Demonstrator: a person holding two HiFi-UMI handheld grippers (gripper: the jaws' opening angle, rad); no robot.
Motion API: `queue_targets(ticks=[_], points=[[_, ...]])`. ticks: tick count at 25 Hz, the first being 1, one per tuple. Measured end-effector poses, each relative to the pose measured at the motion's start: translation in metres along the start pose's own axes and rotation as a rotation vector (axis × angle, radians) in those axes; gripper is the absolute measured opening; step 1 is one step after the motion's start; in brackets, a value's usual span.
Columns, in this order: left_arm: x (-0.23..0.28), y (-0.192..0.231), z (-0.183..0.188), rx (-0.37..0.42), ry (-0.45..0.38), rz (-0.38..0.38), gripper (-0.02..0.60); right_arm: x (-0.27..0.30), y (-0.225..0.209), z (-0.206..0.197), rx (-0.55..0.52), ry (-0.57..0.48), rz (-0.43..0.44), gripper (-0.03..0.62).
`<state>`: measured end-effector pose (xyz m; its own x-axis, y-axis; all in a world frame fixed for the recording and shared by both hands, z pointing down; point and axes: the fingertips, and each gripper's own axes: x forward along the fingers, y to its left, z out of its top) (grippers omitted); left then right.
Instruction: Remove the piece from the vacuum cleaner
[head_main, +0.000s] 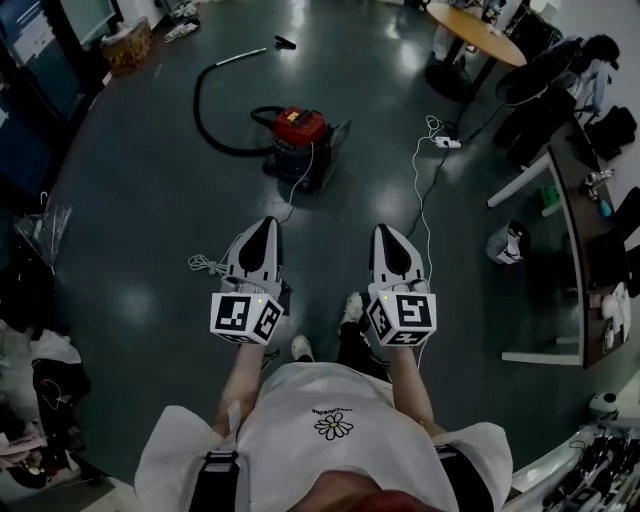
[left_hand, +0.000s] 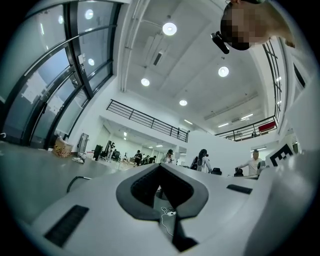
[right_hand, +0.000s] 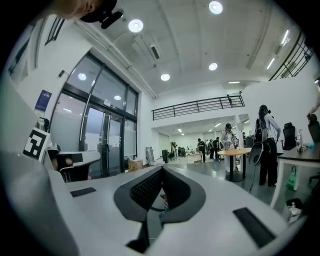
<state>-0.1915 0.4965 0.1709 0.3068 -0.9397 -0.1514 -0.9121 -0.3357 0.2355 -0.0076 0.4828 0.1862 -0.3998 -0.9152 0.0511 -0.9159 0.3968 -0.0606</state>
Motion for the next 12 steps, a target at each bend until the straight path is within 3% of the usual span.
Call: queue_targets(ticks=[5,12], points=[[0.050,-0.018,0.004,0.035,-0.014,-0.005,0.005,0.029,-0.050,0.014,0.040,-0.042,-0.009,0.011],[0.129,-0.026,-0.004,0.062,-0.051,-0.002,0.005,0.087,-0.094,0.026,0.116,-0.083,0.190,0.013]])
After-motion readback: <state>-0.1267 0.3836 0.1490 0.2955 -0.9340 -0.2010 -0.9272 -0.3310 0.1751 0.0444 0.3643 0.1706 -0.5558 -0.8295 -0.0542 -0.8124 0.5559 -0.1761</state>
